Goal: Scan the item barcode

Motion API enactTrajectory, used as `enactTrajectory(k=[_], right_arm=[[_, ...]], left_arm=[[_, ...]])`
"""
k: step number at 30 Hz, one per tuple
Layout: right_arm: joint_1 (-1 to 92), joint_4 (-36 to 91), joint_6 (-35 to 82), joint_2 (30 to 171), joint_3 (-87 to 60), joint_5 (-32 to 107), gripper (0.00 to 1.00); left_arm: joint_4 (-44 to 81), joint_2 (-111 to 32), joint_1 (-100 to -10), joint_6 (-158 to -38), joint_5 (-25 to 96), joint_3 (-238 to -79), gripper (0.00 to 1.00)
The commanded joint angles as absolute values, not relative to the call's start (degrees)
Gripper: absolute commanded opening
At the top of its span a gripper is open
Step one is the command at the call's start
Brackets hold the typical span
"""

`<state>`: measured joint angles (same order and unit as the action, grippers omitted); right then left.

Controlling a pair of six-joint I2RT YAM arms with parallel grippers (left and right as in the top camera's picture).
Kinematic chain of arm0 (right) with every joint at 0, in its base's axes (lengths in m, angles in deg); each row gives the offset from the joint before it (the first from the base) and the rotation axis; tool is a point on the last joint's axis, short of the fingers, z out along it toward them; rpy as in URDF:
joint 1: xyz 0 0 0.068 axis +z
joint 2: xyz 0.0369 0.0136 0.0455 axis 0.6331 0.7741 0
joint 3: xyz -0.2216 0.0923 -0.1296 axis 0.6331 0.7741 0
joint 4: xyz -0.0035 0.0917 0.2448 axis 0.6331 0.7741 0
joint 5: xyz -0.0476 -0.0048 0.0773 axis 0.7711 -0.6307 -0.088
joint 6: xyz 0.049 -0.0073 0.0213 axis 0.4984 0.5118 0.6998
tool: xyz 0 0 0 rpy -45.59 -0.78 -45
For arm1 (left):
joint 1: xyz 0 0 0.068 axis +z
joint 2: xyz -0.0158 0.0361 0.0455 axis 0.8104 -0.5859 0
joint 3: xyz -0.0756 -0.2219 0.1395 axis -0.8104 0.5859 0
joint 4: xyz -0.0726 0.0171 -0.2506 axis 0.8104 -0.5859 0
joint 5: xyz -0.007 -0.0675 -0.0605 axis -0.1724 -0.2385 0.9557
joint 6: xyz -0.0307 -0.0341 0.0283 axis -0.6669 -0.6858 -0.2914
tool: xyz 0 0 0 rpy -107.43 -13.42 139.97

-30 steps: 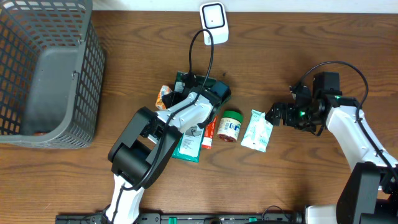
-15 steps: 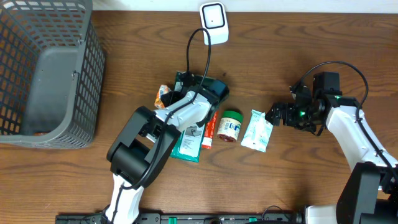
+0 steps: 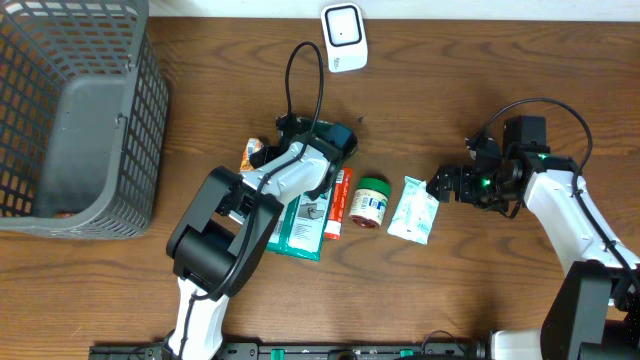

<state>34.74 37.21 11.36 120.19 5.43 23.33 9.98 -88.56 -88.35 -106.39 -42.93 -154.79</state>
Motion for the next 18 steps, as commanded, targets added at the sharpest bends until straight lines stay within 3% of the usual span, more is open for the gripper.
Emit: enactTrajectory(k=[1, 8, 13, 18], right_arm=[[35.2, 37.2, 11.3, 119.8, 5.7, 23.3, 0.99], [35.2, 37.2, 11.3, 119.8, 5.7, 23.3, 0.99], [35.2, 37.2, 11.3, 119.8, 5.7, 23.3, 0.99], [35.2, 37.2, 11.3, 119.8, 5.7, 23.3, 0.99]], left_arm=[[10.1, -89.5, -88.3, -105.2, -42.8, -154.4, 0.21], [10.1, -89.5, -88.3, -105.1, -39.0, -154.4, 0.26], [10.1, -89.5, -88.3, -104.5, -39.0, -154.4, 0.36], [10.1, -89.5, -88.3, -103.9, -39.0, -154.4, 0.38]])
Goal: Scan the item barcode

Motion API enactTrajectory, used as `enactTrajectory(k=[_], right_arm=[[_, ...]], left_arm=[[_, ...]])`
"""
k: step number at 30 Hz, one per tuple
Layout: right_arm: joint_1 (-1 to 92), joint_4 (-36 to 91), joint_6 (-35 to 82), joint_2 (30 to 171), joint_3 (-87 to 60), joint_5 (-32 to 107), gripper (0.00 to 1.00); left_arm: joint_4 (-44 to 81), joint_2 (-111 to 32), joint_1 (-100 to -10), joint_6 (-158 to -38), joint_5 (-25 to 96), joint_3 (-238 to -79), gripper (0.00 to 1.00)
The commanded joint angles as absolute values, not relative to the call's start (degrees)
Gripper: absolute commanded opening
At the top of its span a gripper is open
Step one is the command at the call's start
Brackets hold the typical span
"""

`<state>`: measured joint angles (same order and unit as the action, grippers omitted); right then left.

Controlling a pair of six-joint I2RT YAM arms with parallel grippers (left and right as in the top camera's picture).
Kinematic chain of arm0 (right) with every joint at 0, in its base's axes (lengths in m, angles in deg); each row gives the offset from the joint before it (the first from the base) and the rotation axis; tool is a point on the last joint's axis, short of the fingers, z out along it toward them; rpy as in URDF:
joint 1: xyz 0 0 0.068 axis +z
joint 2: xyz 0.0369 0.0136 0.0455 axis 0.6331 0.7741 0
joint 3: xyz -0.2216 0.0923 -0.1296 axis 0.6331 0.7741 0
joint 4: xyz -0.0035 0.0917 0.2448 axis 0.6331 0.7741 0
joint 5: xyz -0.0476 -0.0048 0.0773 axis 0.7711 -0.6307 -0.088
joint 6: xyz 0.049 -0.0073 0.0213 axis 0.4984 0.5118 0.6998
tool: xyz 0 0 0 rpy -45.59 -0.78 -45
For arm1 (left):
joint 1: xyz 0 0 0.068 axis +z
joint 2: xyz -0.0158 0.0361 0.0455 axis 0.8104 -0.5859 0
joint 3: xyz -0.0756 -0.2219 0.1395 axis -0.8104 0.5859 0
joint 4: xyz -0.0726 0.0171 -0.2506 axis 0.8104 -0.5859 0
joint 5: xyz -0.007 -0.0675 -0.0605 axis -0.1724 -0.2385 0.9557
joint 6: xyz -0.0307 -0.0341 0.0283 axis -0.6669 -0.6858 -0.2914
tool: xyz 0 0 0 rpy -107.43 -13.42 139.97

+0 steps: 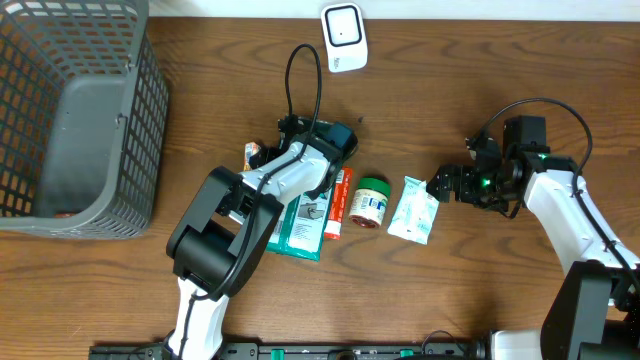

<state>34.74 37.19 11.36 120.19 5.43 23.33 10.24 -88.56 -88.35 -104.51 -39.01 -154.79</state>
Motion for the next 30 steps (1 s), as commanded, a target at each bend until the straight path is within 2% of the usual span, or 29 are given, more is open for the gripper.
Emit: enactTrajectory(k=[1, 30], right_arm=[[35.2, 37.2, 11.3, 119.7, 5.7, 23.3, 0.99], [35.2, 37.2, 11.3, 119.8, 5.7, 23.3, 0.99]], left_arm=[[10.1, -89.5, -88.3, -103.9, -39.0, -154.4, 0.38], [10.0, -89.0, -89.0, -104.0, -37.6, -154.4, 0.38]])
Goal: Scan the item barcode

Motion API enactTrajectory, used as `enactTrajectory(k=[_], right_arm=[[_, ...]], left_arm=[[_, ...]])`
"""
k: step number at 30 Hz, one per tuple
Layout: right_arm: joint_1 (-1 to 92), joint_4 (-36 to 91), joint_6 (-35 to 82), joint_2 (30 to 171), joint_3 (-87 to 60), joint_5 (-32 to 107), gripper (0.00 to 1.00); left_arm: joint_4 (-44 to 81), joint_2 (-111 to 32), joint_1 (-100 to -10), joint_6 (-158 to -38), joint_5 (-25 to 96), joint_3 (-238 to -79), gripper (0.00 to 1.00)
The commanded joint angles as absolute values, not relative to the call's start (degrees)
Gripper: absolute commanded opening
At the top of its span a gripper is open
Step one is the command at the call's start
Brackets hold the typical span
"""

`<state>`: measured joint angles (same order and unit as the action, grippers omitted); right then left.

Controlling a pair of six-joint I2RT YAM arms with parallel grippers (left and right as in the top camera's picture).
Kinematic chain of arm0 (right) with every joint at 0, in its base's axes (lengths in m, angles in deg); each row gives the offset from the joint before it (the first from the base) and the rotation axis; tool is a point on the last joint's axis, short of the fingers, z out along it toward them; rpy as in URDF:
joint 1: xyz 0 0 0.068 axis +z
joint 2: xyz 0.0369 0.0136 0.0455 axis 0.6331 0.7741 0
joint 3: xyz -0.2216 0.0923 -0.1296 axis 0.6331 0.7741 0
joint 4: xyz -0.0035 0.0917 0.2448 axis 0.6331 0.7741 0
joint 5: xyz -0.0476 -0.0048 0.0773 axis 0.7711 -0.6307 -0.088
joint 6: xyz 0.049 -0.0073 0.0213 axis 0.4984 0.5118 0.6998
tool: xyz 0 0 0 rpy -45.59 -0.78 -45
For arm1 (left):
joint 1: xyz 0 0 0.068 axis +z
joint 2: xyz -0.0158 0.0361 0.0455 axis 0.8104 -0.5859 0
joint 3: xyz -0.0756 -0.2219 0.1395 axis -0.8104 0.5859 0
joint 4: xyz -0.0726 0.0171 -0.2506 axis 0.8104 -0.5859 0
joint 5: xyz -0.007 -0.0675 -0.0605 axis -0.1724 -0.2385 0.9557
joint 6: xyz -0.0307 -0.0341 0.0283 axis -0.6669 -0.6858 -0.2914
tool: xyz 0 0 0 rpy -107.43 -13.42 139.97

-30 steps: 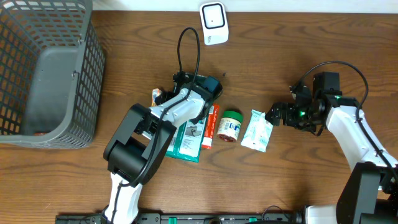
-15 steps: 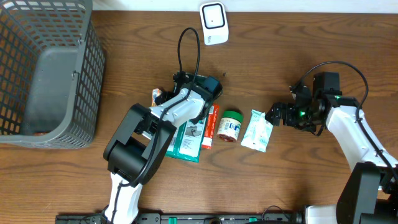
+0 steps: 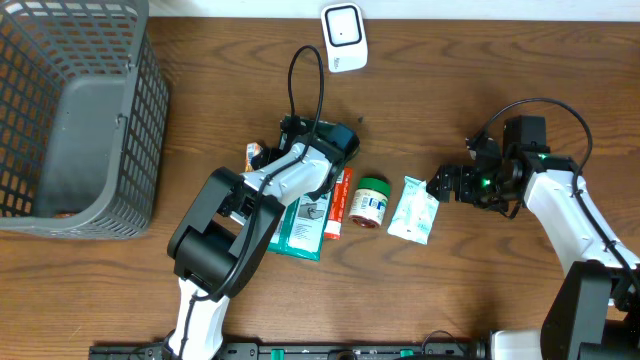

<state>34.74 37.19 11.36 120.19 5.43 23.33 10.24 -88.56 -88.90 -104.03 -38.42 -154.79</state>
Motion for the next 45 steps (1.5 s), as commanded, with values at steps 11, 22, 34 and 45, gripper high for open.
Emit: enactTrajectory(k=[11, 22, 34, 45], right_arm=[[35.2, 37.2, 11.3, 119.8, 5.7, 23.3, 0.99], [35.2, 37.2, 11.3, 119.7, 5.7, 23.3, 0.99], [35.2, 37.2, 11.3, 119.8, 5.7, 23.3, 0.99], [35.2, 37.2, 11.3, 119.8, 5.7, 23.3, 0.99]], left_arm=[[10.1, -85.5, -89.0, -104.0, -34.3, -154.4, 0.38], [10.1, -84.4, -89.0, -104.0, -31.5, -154.4, 0.38], [10.6, -73.9, -88.1, -104.0, -31.7, -158.9, 0.54], [8.5, -51.1, -73.2, -100.7, -31.6, -168.3, 0.62]])
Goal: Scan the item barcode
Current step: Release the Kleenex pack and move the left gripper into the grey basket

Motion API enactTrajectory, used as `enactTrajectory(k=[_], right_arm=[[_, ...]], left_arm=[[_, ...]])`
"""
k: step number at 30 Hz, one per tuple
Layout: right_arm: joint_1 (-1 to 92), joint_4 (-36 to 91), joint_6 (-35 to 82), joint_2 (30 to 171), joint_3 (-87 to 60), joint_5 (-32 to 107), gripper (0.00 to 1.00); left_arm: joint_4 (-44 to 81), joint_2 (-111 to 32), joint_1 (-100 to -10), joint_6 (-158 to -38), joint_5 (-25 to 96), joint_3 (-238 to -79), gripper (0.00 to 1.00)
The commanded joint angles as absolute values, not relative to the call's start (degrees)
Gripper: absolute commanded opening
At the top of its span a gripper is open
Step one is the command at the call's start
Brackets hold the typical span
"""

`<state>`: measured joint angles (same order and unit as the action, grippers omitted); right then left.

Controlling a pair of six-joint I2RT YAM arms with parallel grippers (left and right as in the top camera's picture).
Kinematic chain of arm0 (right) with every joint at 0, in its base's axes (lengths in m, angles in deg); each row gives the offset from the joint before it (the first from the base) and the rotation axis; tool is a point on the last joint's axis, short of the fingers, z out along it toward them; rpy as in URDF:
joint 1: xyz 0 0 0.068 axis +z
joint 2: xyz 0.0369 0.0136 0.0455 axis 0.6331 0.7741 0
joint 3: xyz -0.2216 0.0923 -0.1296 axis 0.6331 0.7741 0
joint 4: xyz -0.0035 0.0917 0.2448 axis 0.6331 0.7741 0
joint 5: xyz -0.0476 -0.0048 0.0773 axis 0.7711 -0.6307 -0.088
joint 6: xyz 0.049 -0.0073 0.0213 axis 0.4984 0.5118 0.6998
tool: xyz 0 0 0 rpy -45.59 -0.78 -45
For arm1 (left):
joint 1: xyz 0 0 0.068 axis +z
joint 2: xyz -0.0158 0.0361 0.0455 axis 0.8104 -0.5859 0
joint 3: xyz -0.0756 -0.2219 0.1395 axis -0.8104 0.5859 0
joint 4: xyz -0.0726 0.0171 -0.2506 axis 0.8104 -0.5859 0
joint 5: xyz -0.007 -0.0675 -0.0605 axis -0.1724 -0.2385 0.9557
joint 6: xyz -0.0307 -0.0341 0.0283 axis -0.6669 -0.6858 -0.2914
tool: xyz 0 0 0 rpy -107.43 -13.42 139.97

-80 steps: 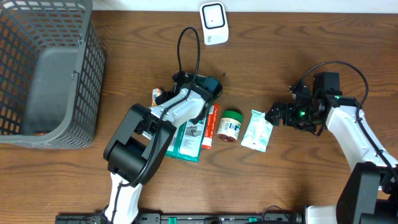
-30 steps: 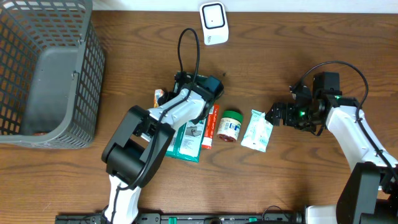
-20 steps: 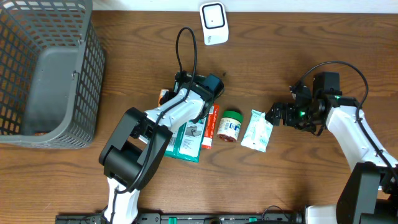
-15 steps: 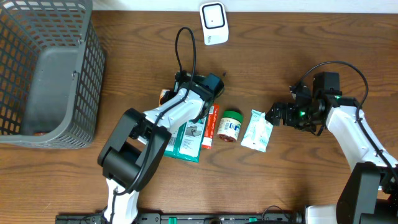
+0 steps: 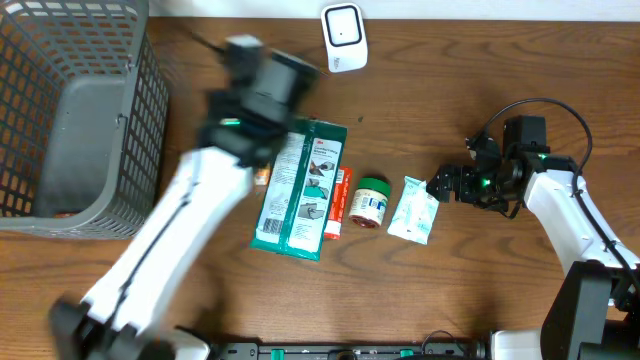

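The white barcode scanner lies at the table's far edge. On the table lie a green flat package, a red tube, a green-lidded jar and a white sachet. My left gripper is a motion blur above the package's upper left corner, between the basket and the scanner; I cannot make out its jaws or anything in them. My right gripper hovers just right of the sachet, and whether it is open does not show.
A grey mesh basket fills the far left. A small orange-and-white item peeks out at the green package's left edge. The left arm stretches as a blur from the near left corner up to the package.
My left arm has swung from lying over the green package to up and left of it, and is blurred. The whole package now shows. The right arm is unchanged.
At all three earlier moments my left gripper rested over the top of the green package, beside the orange-and-white item, hardly shifting. Now it is up and left of the package. The right gripper has stayed beside the white sachet throughout.
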<state>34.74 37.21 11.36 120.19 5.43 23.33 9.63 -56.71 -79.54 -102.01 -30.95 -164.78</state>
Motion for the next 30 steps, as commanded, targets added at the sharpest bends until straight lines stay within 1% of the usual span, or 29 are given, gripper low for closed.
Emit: enactTrajectory(k=[1, 6, 10, 12, 14, 18, 19, 20, 23, 26, 28, 30], right_arm=[[35.2, 37.2, 11.3, 119.8, 5.7, 23.3, 0.99], [35.2, 37.2, 11.3, 119.8, 5.7, 23.3, 0.99], [35.2, 37.2, 11.3, 119.7, 5.7, 23.3, 0.99], [35.2, 37.2, 11.3, 119.8, 5.7, 23.3, 0.99], [35.2, 37.2, 11.3, 119.8, 5.7, 23.3, 0.99], [35.2, 37.2, 11.3, 119.8, 5.7, 23.3, 0.99], [35.2, 37.2, 11.3, 119.7, 5.7, 23.3, 0.99], [35.2, 37.2, 11.3, 119.8, 5.7, 23.3, 0.99], [35.2, 37.2, 11.3, 119.8, 5.7, 23.3, 0.99], [35.2, 37.2, 11.3, 119.8, 5.7, 23.3, 0.99], [35.2, 37.2, 11.3, 119.8, 5.7, 23.3, 0.99], [35.2, 37.2, 11.3, 119.7, 5.7, 23.3, 0.99]], left_arm=[[8.5, -49.3, -70.1, -100.7, -31.4, -168.9, 0.63], [6.6, -44.0, -52.4, -102.7, -25.0, -169.3, 0.63], [0.2, -45.6, -37.6, -108.4, -17.7, -168.4, 0.67], [-2.0, -47.8, -32.9, -112.4, -14.9, -167.4, 0.68], [-5.5, -50.6, -30.0, -117.7, -14.3, -167.2, 0.74], [-12.0, -57.1, -26.4, -129.0, -14.3, -167.2, 0.81], [-12.9, -58.7, -25.9, -130.7, -14.3, -167.2, 0.82], [-13.4, -60.3, -25.6, -131.5, -14.3, -167.2, 0.86], [-13.3, -65.6, -25.5, -131.5, -14.1, -167.2, 0.89], [-13.3, -70.0, -25.5, -131.5, -14.1, -167.2, 0.89], [-13.3, -72.3, -25.5, -131.5, -14.1, -167.2, 0.88], [-13.3, -73.8, -25.5, -131.5, -14.1, -167.2, 0.84]])
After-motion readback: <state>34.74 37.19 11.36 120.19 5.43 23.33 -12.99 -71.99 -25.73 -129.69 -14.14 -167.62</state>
